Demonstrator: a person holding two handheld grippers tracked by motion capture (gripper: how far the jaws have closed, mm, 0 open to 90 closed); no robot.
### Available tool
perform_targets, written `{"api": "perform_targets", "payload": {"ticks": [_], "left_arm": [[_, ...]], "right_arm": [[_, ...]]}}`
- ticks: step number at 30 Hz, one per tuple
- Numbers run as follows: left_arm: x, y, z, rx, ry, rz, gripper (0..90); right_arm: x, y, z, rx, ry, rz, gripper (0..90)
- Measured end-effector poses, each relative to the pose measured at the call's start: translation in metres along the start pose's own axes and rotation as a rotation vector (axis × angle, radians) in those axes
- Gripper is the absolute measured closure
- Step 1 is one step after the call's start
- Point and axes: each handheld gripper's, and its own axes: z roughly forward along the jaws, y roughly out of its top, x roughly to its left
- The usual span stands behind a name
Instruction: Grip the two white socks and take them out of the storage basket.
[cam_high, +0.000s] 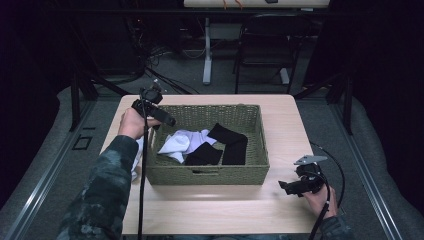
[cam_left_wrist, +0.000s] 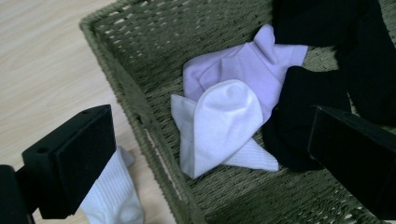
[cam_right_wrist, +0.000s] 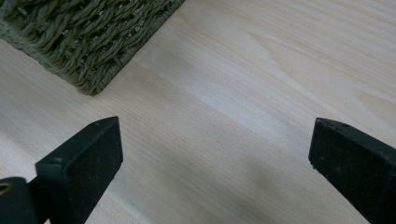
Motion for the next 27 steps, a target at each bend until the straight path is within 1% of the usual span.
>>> {"api": "perform_targets", "payload": {"ticks": [6, 9, 11, 12, 14, 17, 20, 27], "left_arm": [[-0.006, 0.000, 0.015, 0.033, -0.010, 0.009, 1.3], [-0.010, 0.000, 0.022, 0.040, -0.015, 0.013, 1.9], [-0.013, 0.000, 0.027, 0.054, -0.015, 0.018, 2.4], [-0.014, 0.000, 0.030, 0.064, -0.016, 0.029, 2.9], [-0.017, -0.001, 0.037, 0.075, -0.023, 0.028, 3.6], [-0.020, -0.002, 0.045, 0.091, -0.031, 0.038, 4.8], [-0.022, -0.005, 0.054, 0.113, -0.034, 0.047, 6.2], [-0.027, -0.011, 0.073, 0.164, -0.039, 0.063, 13.0]], "right_arm": [[0.000, 0.000, 0.000, 0.003, 0.001, -0.003, 2.3], [0.000, 0.000, 0.000, 0.000, 0.000, -0.002, 2.3], [-0.001, 0.000, -0.001, 0.008, -0.002, -0.005, 2.3], [-0.001, 0.000, -0.001, 0.007, -0.003, -0.004, 2.3], [-0.001, 0.000, -0.001, 0.005, 0.000, -0.001, 2.2], [-0.001, 0.000, -0.001, 0.008, -0.005, -0.003, 2.3], [-0.001, 0.000, -0.001, 0.009, -0.001, -0.004, 2.3], [-0.001, -0.001, -0.001, 0.004, -0.002, -0.003, 2.3]]}}
